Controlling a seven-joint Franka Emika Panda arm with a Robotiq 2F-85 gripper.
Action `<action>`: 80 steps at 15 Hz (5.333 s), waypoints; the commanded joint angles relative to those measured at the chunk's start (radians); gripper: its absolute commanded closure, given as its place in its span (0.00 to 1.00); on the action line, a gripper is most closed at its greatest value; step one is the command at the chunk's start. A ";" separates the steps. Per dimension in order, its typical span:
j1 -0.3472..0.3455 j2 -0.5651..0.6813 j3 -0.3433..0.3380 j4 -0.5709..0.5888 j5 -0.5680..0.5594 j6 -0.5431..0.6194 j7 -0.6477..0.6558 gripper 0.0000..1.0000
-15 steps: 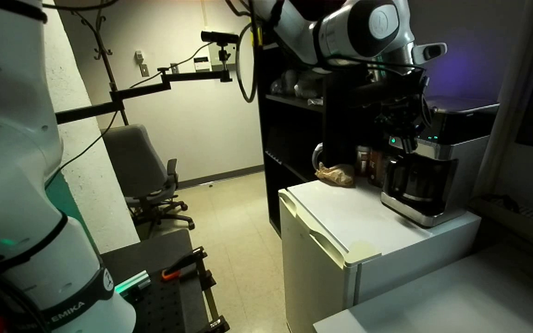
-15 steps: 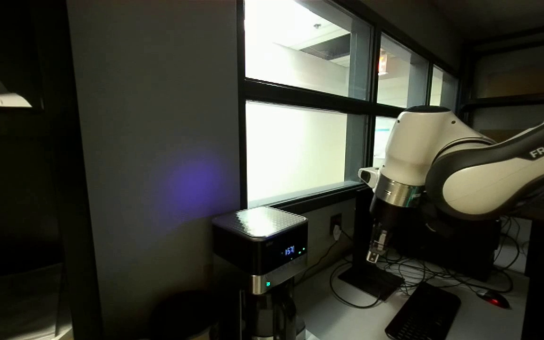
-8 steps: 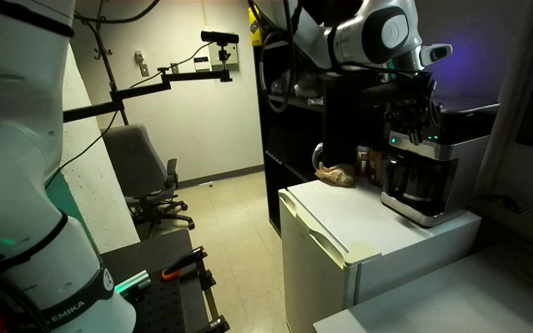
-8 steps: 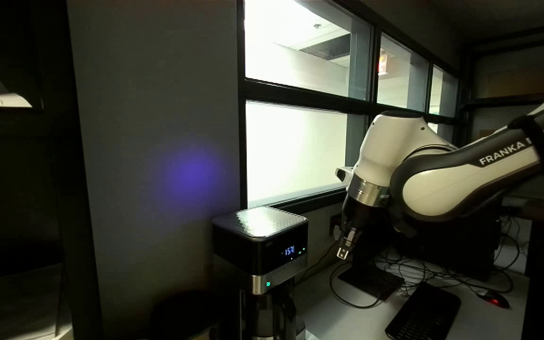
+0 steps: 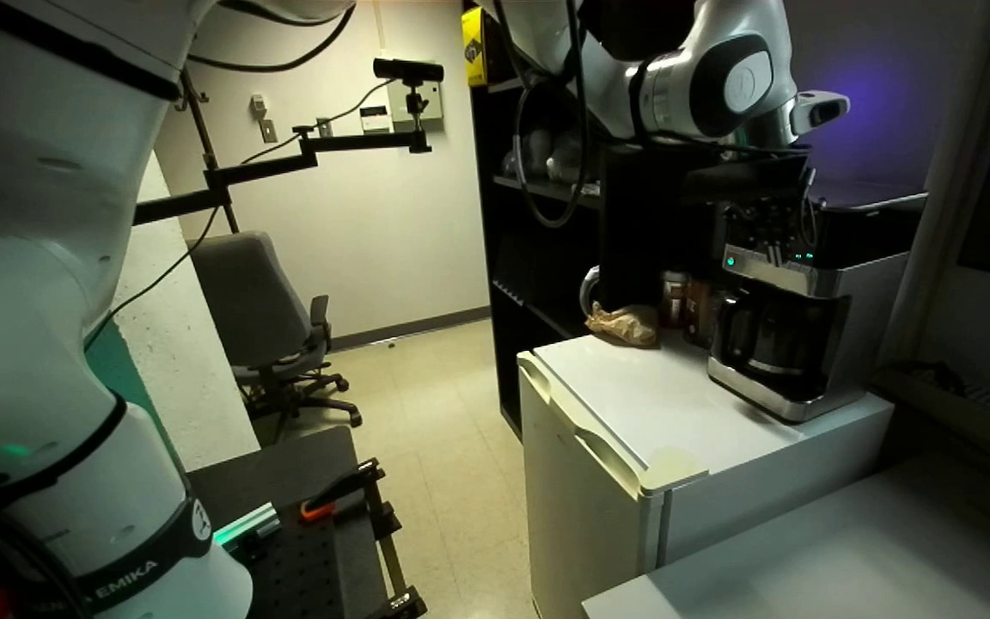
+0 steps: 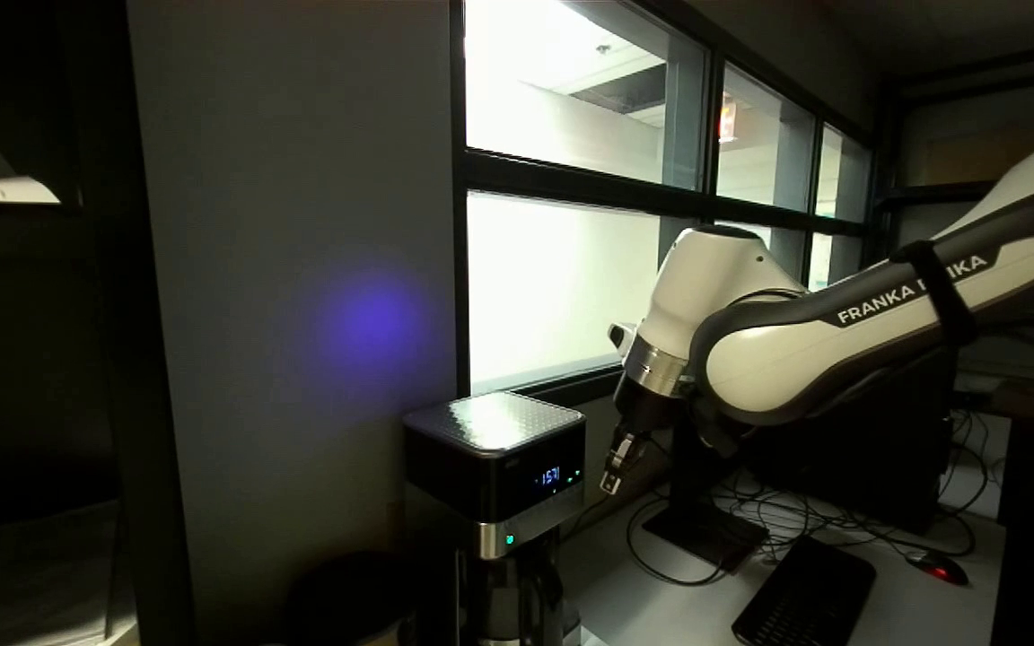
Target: Press one of the buttons on the right side of the coffee making machine
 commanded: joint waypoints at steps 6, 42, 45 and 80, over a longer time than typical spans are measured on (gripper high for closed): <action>0.023 0.119 -0.019 0.159 0.021 0.027 0.060 1.00; 0.035 0.210 -0.024 0.244 0.021 0.040 0.075 1.00; 0.029 0.170 -0.020 0.193 0.022 0.069 0.069 1.00; 0.022 -0.320 -0.064 -0.525 -0.106 0.222 0.074 0.74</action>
